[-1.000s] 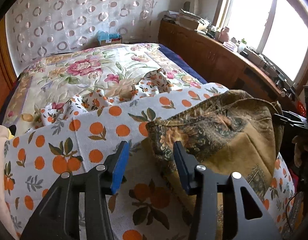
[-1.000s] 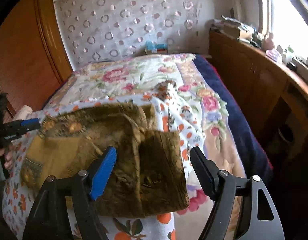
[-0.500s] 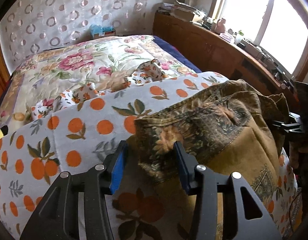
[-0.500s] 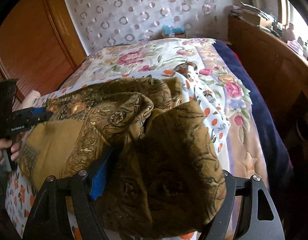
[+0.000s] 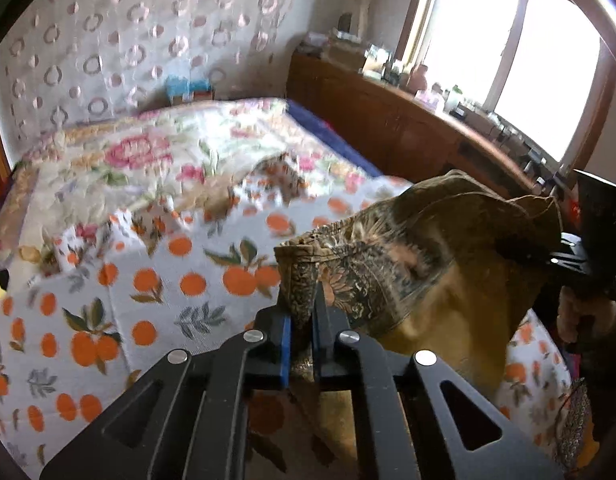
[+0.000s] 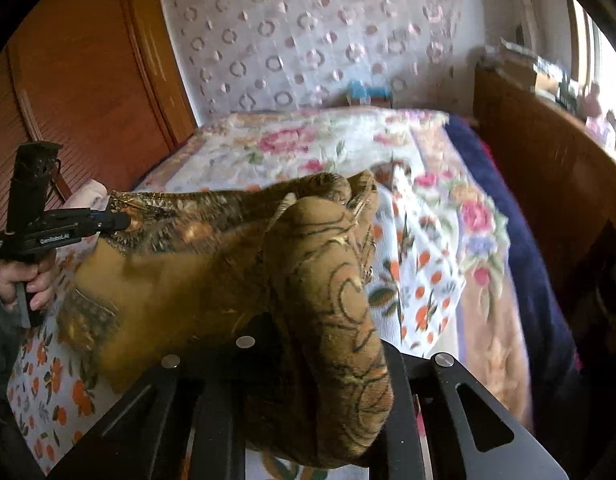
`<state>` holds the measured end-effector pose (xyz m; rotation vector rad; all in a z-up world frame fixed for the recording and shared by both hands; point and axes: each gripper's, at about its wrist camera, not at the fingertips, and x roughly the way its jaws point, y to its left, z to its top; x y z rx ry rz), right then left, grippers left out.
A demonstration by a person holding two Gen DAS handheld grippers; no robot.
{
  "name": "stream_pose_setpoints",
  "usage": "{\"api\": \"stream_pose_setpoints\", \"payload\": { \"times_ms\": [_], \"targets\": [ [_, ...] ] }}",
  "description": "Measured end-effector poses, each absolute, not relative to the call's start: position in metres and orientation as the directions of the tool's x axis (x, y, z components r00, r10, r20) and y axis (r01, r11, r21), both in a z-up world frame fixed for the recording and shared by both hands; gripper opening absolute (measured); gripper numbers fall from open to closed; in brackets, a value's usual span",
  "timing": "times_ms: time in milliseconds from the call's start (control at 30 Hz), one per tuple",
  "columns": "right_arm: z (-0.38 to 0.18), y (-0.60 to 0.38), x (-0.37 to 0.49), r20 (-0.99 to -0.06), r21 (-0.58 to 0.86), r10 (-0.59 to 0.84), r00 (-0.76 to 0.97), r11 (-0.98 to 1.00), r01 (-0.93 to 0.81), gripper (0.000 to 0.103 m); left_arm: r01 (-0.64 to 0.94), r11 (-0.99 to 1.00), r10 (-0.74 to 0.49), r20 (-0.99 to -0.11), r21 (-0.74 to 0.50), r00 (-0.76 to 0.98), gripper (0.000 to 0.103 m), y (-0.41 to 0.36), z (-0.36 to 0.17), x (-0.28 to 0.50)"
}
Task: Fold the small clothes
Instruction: 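Lift the folded garment with both grippers and carry it toward the yellow plush toy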
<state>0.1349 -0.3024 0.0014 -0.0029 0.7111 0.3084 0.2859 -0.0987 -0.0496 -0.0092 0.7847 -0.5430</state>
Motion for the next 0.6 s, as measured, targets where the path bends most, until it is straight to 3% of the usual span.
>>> {"api": "stream_pose_setpoints", "payload": {
  "times_ms": [233, 600],
  "targets": [
    [0.033, -0.287, 0.133, -0.581, 0.04, 0.283, 0.763, 0.946, -0.321, 0.017, 0.436, 0.883, -0.447, -0.589, -0.172, 0.673, 0.008, -0.074, -0.008, 0.262],
    [0.049, -0.215, 0.169, -0.563, -0.029, 0.379, 0.735, 0.879, -0.475, 0.017, 0.301, 0.942, -0.334, -0.527, -0.15, 0.781, 0.008, 0.017, 0.016, 0.229]
  ]
}}
